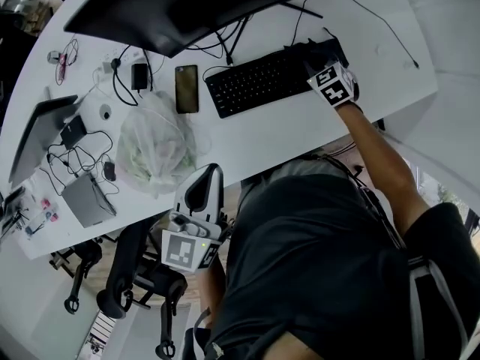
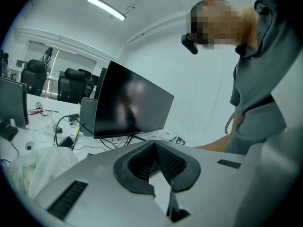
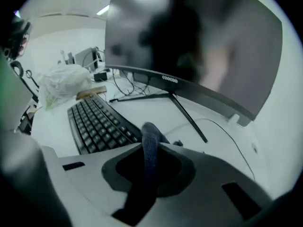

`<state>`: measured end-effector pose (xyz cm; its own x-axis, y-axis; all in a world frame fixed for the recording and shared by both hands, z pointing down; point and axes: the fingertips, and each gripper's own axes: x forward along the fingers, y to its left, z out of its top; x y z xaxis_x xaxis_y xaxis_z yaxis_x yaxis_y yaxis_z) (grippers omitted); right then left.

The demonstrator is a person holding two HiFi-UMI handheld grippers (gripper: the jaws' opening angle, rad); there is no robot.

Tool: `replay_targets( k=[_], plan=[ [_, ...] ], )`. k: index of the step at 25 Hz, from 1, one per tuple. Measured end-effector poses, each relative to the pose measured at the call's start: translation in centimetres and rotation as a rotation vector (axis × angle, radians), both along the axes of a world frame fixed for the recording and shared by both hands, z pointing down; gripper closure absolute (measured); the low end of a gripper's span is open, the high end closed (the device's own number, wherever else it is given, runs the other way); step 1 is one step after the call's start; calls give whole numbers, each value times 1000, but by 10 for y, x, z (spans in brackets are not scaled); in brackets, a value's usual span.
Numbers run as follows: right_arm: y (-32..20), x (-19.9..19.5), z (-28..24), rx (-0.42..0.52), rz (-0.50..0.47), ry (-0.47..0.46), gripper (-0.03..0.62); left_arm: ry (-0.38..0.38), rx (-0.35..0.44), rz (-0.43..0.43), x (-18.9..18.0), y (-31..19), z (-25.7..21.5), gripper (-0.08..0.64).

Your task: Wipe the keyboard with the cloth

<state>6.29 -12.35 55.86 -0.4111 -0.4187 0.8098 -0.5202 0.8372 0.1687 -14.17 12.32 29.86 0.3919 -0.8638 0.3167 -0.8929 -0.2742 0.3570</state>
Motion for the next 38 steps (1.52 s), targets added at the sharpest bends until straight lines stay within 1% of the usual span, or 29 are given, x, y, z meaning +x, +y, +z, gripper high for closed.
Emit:
replay_targets(
  k=[1,2,5,6,7,8,9,10,12,14,15,17,18,20,21,22,23,24,25,27,28,29,30,31,32,35,36,38],
  plan=[
    [7,-20,-7,-4,-21,-41,545,-3,-5,1,2,1,1,558],
    [21,-50,-12,-18,-72,-97,545,-5,-9,4,6,1,1,558],
    [81,-161,-15,-84,-301,-256,545,-16,-13,26,21,-1,-1,558],
    [97,-190,-13,-102,-361,-283,545,-21,-15,36,26,-3,-1,558],
    [108,-210,-9,-121,-398,-290,545,-27,-17,46,31,-4,0,558],
    [114,-221,-1,-139,-411,-280,545,-33,-20,55,36,-5,1,558],
    [113,-221,9,-154,-405,-260,545,-36,-24,61,40,-6,3,558],
    [108,-212,17,-160,-386,-242,546,-34,-27,65,44,-6,4,558],
    [90,-173,23,-150,-341,-223,545,-25,-27,64,49,-9,4,558],
    [61,-116,21,-118,-275,-209,546,-20,-26,64,52,-12,5,558],
    [44,-84,18,-102,-224,-210,546,-19,-26,64,54,-13,5,558],
    [7,-12,14,-79,-77,-208,545,-18,-19,68,58,-17,3,558],
    [-12,27,12,-73,14,-186,545,-18,-13,70,59,-19,1,558],
    [-40,102,13,-60,193,-102,545,-19,-10,75,63,-24,-1,558],
    [-49,130,12,-43,258,-62,545,-20,-11,78,65,-26,-1,558],
    [-53,143,8,-18,293,-43,545,-20,-12,83,67,-28,0,558],
    [-53,139,-2,7,292,-51,545,-22,-14,89,69,-30,0,558],
    [-48,120,-13,24,259,-81,545,-23,-16,97,72,-32,1,558],
    [-38,92,-20,30,198,-120,545,-25,-18,108,76,-34,2,558],
    [-7,24,-19,15,25,-169,545,-32,-18,134,86,-41,1,558],
    [8,-4,-14,5,-57,-169,545,-35,-16,146,91,-45,0,558],
    [18,-22,-8,-1,-112,-158,545,-38,-17,157,95,-48,-1,558],
    [23,-29,0,-7,-135,-138,545,-41,-19,166,99,-51,-2,558],
    [23,-25,8,-15,-131,-119,545,-43,-23,172,103,-52,-1,558],
    [19,-11,15,-21,-109,-109,545,-42,-29,176,105,-53,-1,558],
    [-5,61,21,-9,-11,-94,545,-29,-59,179,110,-52,5,558],
    [-16,90,21,1,37,-64,545,-23,-67,176,110,-52,6,558],
    [-38,149,16,5,183,17,545,-12,-63,164,107,-51,6,558]
  ],
)
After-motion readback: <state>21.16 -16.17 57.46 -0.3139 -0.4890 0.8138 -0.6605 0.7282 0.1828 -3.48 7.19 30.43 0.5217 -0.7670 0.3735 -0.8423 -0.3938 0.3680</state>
